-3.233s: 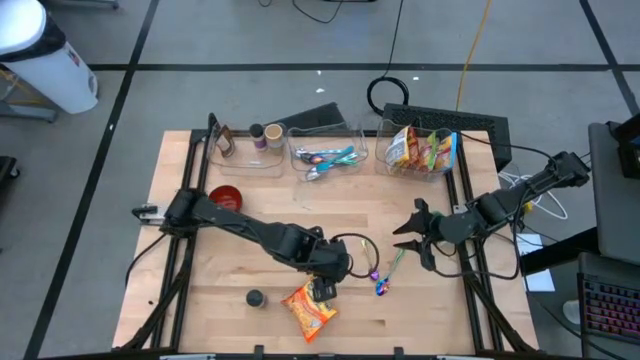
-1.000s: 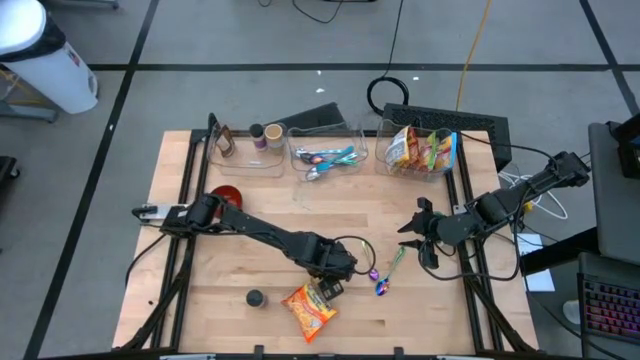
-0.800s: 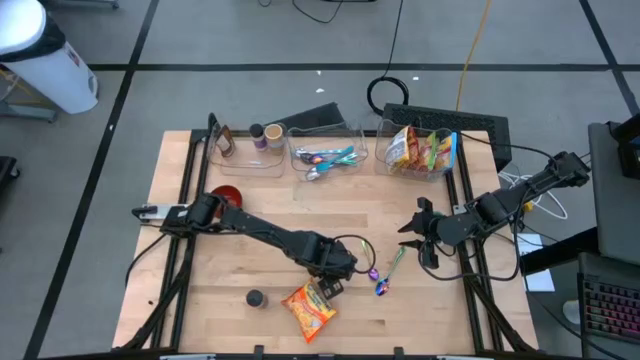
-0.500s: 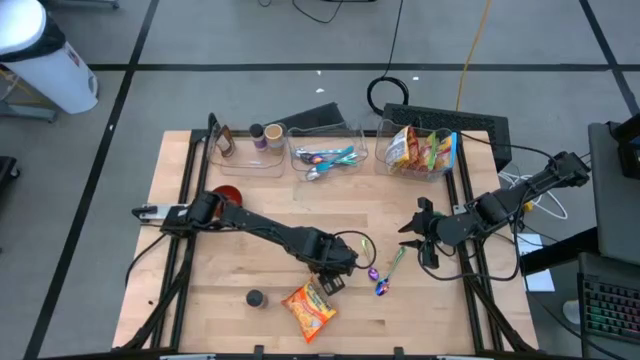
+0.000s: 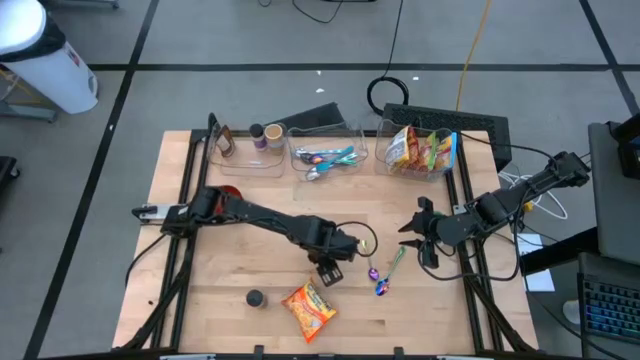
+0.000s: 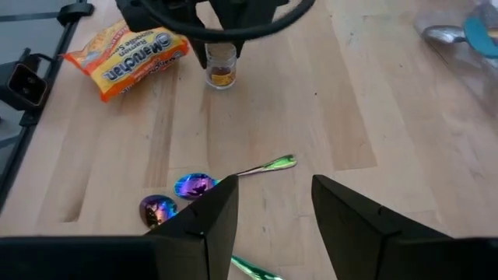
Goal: Pick & Place Food Item
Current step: Put the brown seasoning bottle into the left transparent bin
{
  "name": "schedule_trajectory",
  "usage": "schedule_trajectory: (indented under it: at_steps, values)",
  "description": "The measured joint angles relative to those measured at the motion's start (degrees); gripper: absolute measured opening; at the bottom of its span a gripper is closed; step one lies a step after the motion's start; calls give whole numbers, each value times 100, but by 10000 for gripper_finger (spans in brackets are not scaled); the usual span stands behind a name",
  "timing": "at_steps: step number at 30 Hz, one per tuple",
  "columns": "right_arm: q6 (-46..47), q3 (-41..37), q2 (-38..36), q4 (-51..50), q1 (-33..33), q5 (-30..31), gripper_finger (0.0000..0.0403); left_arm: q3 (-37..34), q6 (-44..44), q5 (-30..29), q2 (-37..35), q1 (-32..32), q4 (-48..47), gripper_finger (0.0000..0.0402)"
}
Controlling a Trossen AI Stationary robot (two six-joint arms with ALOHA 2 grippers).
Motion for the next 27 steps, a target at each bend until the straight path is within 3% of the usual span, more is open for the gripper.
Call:
schedule_trajectory:
  at_steps: [8, 19, 27]
  values:
    - [-8, 0, 0, 36, -2, 135, 155, -3, 594, -1, -488, 249, -203, 183]
    - [-8, 2, 0, 205, -208, 281, 155, 0, 1295, -837, -1917, 924, -145, 183]
    - [-12, 2, 0, 506, -495, 276, 155, 0, 1768, -851, -2901, 1640, -339, 183]
